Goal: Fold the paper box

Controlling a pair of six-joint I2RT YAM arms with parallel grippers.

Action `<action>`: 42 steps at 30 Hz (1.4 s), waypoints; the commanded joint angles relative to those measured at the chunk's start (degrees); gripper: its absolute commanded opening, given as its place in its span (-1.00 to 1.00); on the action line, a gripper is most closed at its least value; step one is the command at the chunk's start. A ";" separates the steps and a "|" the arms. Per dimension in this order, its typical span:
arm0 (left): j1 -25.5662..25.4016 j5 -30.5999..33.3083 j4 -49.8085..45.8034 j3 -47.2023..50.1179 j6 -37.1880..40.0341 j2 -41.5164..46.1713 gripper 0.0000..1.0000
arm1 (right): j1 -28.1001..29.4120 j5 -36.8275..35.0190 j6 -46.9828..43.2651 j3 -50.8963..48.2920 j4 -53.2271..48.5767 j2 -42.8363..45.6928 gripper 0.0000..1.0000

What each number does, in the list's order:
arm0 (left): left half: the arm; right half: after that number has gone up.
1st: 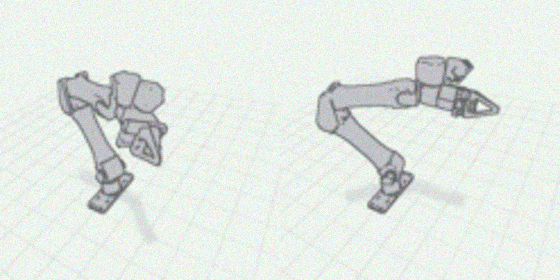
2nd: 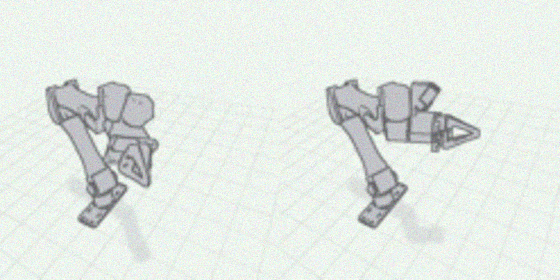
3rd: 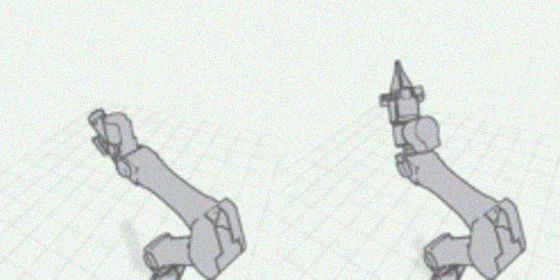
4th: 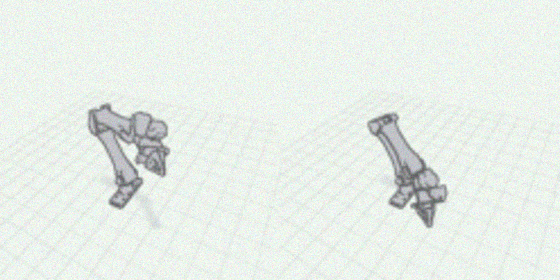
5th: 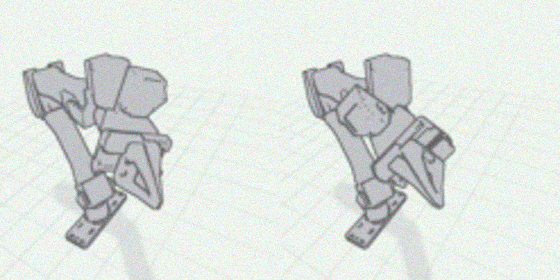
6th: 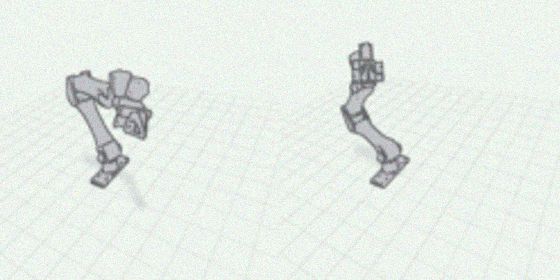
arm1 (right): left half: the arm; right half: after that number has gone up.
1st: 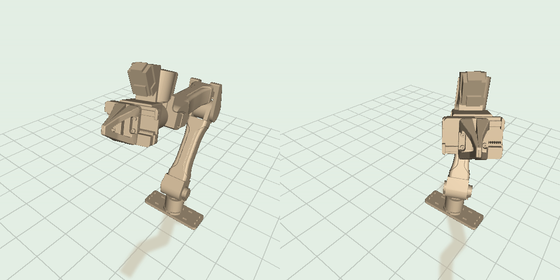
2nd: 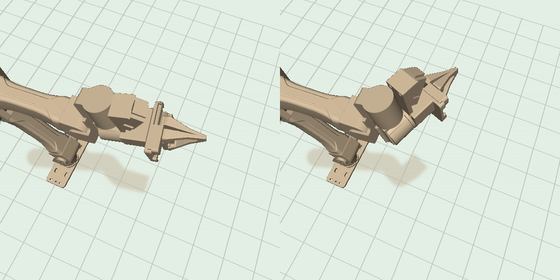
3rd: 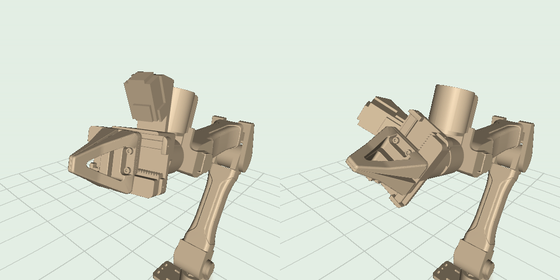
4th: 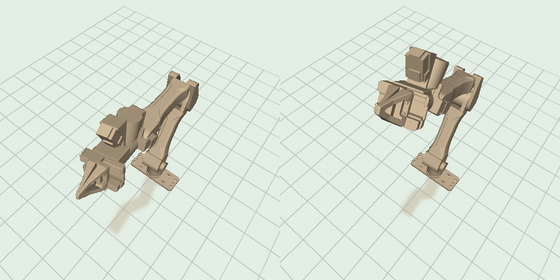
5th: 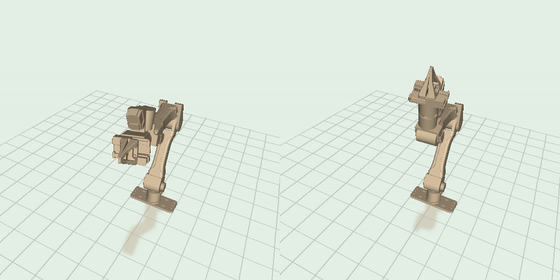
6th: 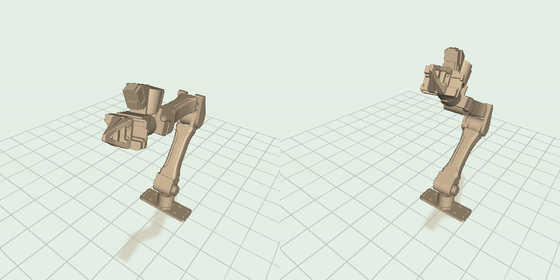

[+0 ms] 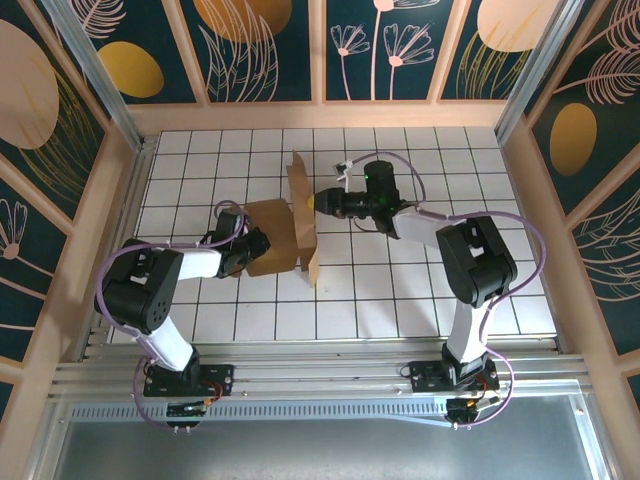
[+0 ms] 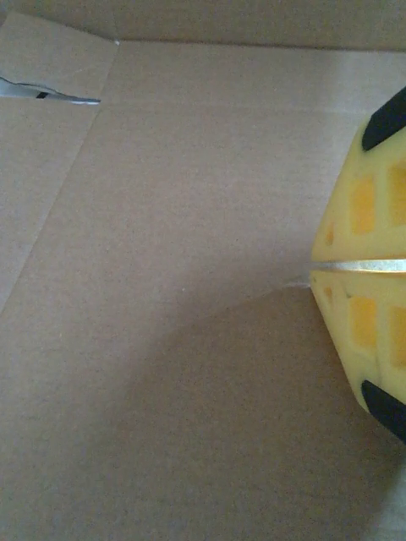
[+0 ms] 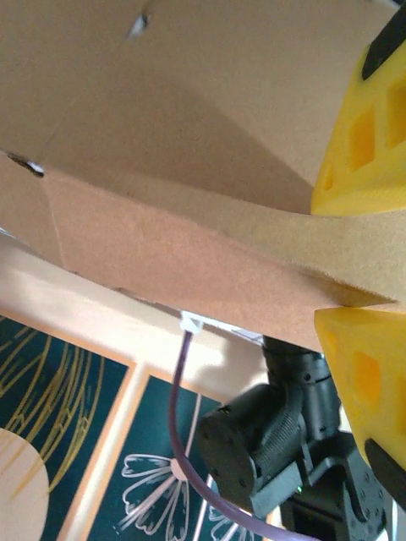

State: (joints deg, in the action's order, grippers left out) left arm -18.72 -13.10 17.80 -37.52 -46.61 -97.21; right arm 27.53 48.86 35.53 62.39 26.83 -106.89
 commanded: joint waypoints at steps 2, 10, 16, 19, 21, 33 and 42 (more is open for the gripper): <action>-0.14 -6.80 4.17 0.44 -2.10 -2.12 -0.78 | 0.41 3.47 4.05 -0.44 4.78 -0.75 -0.30; -0.16 -5.63 3.42 0.24 -1.31 -1.98 -0.79 | 1.61 -7.44 -5.16 2.97 -12.07 -0.25 0.07; -0.09 -7.85 5.56 0.08 -1.82 -2.85 -0.77 | 2.71 -8.69 -5.52 3.67 -12.53 -1.60 -0.07; -0.09 -4.95 3.24 -0.18 -0.44 -1.32 -0.64 | 2.53 -9.40 -6.09 3.95 -13.45 -1.87 0.00; -0.12 -2.59 1.74 -0.28 0.38 2.18 -0.50 | 2.35 -9.66 -6.33 3.79 -13.74 -1.75 0.00; -0.14 1.65 -7.87 -6.52 0.86 18.14 -0.06 | 2.13 -8.62 -7.23 3.82 -14.59 -0.87 0.18; -0.05 -2.11 -12.78 -17.66 3.86 13.43 0.04 | 1.49 -6.73 -6.62 3.35 -13.83 0.95 0.21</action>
State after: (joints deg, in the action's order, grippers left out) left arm -18.87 -13.10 8.29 -50.50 -45.50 -81.17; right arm 29.56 41.67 29.87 66.08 14.90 -107.07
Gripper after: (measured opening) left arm 0.515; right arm 0.605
